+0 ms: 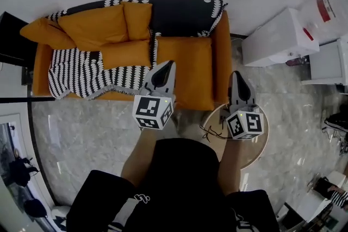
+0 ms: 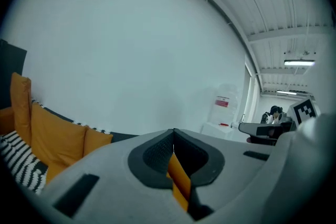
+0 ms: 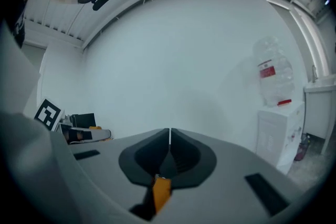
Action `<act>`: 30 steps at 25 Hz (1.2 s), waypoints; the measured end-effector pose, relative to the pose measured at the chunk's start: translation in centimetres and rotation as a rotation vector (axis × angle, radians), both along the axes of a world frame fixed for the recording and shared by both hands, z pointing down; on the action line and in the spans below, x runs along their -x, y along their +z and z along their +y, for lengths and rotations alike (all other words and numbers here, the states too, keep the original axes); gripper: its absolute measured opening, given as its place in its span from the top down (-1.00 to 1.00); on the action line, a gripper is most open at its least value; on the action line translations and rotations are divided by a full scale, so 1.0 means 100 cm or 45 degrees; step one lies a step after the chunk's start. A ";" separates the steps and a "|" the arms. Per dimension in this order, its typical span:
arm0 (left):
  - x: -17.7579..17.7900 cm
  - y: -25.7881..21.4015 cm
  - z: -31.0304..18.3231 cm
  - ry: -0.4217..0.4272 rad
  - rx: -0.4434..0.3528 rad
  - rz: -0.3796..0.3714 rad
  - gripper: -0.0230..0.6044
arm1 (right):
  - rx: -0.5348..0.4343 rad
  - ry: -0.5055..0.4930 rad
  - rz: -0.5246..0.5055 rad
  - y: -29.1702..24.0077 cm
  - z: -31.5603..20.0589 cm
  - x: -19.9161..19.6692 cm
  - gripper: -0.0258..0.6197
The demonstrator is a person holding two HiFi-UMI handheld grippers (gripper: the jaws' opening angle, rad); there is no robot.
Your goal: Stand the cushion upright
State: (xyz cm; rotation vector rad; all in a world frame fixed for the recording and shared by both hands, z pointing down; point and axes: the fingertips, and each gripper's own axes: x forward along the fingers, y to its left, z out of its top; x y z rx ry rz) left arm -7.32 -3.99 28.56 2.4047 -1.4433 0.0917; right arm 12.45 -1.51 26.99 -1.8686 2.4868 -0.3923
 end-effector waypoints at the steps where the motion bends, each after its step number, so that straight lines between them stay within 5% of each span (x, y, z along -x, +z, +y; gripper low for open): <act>1: -0.005 0.006 -0.002 0.001 0.015 -0.004 0.90 | 0.028 0.014 -0.006 0.009 -0.001 -0.007 0.88; 14: -0.005 0.143 0.006 -0.099 0.325 -0.176 0.90 | 0.324 -0.041 -0.016 0.142 -0.016 -0.046 0.88; 30: 0.034 0.362 0.115 -0.110 0.807 -0.377 0.90 | 0.906 -0.194 -0.031 0.366 0.099 -0.051 0.88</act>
